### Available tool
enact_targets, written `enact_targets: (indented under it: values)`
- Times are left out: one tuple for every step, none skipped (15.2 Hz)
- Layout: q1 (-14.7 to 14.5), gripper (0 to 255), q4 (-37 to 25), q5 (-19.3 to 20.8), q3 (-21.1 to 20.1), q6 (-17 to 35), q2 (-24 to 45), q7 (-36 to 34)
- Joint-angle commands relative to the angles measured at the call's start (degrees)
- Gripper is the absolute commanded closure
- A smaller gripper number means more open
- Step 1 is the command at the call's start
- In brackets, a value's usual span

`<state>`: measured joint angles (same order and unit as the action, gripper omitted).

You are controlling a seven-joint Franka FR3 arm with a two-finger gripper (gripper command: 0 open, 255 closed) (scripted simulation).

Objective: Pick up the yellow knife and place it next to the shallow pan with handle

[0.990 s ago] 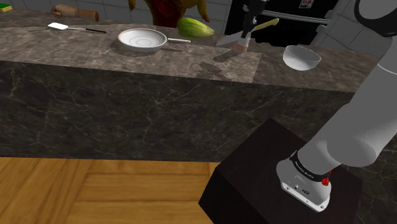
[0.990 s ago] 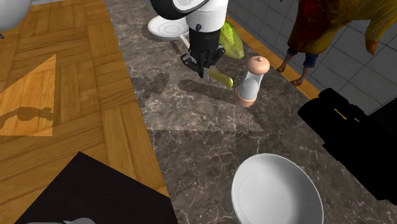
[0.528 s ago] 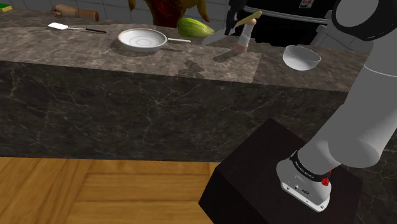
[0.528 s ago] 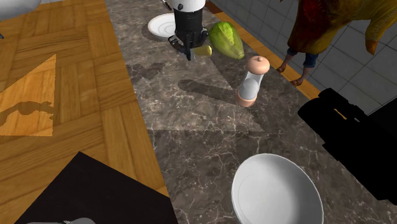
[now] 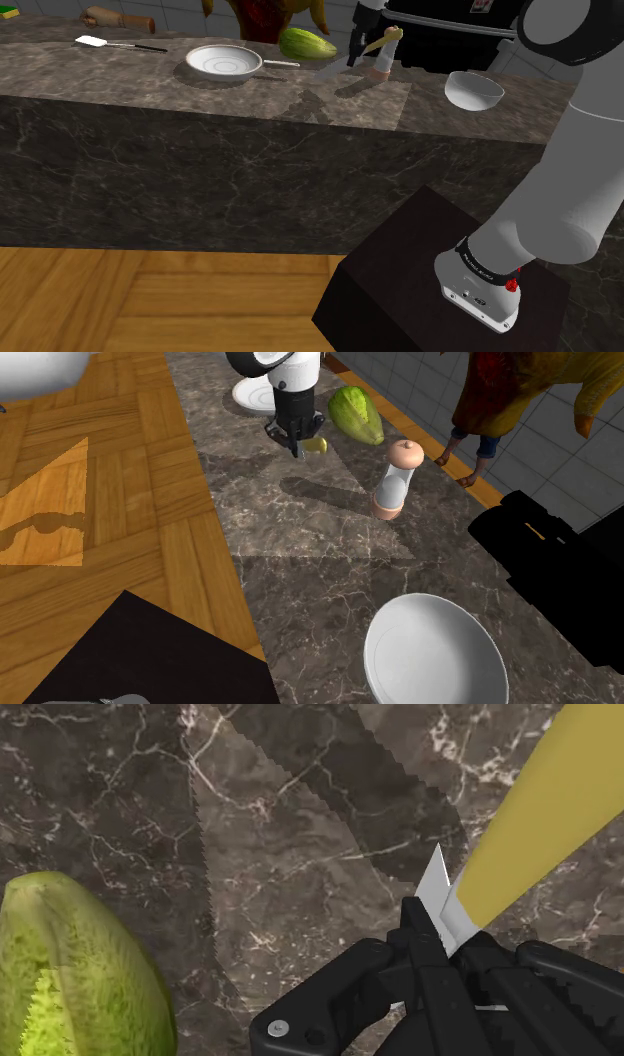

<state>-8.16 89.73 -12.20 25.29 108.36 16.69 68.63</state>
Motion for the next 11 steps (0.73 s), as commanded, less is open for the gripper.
enact_targets:
  values:
    - [-0.09,255,1.42,-0.15,-0.08,1.6,0.17,0.18]
    - [-0.11,255,2.06,-0.24,-0.12,2.32,0.27,0.29]
    - [-0.13,255,2.69,-0.33,-0.15,3.04,0.38,0.4]
    - [-0.15,255,3.29,-0.44,-0.19,3.75,0.5,0.51]
    - [-0.16,255,3.88,-0.54,-0.23,4.45,0.64,0.63]
    - [-0.17,255,4.46,-0.66,-0.27,5.16,0.79,0.75]
    - [-0.18,255,5.02,-0.78,-0.32,5.85,0.95,0.87]
    - [-0.18,255,5.56,-0.92,-0.37,6.54,1.12,1.0]
    - [-0.17,255,6.08,-1.05,-0.42,7.23,1.31,1.13]
    - [-0.17,255,6.59,-1.2,-0.47,7.91,1.51,1.27]
    - [-0.16,255,7.09,-1.35,-0.53,8.59,1.71,1.41]
